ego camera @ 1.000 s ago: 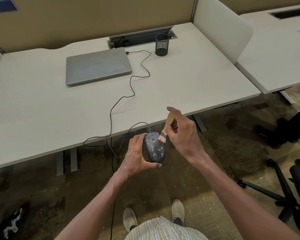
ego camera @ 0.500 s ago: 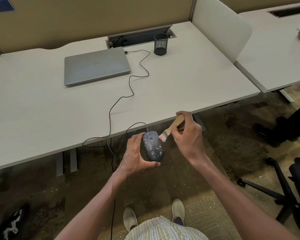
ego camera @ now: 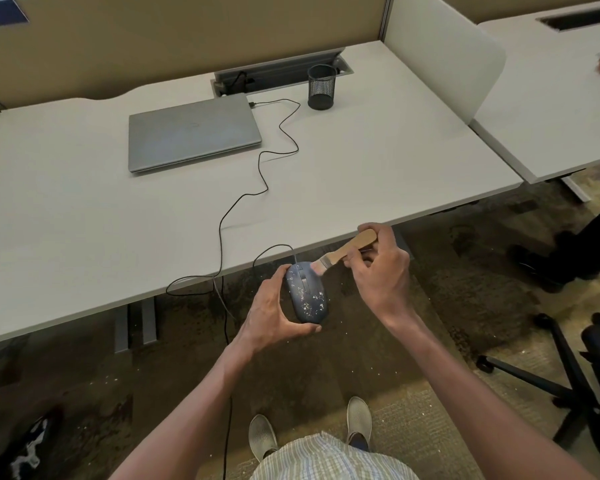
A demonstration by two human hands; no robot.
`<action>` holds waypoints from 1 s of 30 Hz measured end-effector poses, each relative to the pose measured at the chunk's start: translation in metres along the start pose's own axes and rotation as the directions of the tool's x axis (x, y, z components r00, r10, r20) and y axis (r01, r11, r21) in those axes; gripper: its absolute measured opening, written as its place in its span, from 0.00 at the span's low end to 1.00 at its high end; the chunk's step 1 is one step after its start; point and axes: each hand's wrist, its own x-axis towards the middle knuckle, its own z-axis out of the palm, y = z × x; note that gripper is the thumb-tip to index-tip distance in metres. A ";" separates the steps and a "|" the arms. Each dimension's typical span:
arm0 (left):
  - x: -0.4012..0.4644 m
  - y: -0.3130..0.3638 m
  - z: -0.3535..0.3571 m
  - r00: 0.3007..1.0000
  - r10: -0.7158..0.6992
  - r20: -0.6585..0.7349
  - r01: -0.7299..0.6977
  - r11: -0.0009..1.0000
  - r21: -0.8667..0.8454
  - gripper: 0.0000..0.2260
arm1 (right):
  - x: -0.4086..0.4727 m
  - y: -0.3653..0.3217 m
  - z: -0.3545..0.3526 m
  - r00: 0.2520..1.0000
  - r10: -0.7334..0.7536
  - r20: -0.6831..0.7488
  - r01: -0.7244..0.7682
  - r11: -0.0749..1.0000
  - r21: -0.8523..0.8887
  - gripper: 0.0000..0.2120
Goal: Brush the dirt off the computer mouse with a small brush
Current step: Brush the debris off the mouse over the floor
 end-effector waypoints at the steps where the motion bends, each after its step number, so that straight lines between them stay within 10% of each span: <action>1: 0.000 0.001 0.000 1.000 -0.004 0.008 0.004 1.000 -0.003 0.57 | 0.001 -0.002 0.002 1.000 0.000 0.012 0.000 1.000 0.022 0.18; 22: -0.005 0.012 -0.003 0.999 0.026 0.036 -0.024 0.998 -0.051 0.55 | 0.049 -0.028 0.013 0.993 0.081 0.088 -0.045 0.934 -0.353 0.32; 30: -0.005 0.018 -0.009 1.000 0.024 -0.010 -0.025 0.997 -0.080 0.56 | 0.045 -0.022 0.015 0.988 0.138 0.074 -0.124 0.979 -0.162 0.24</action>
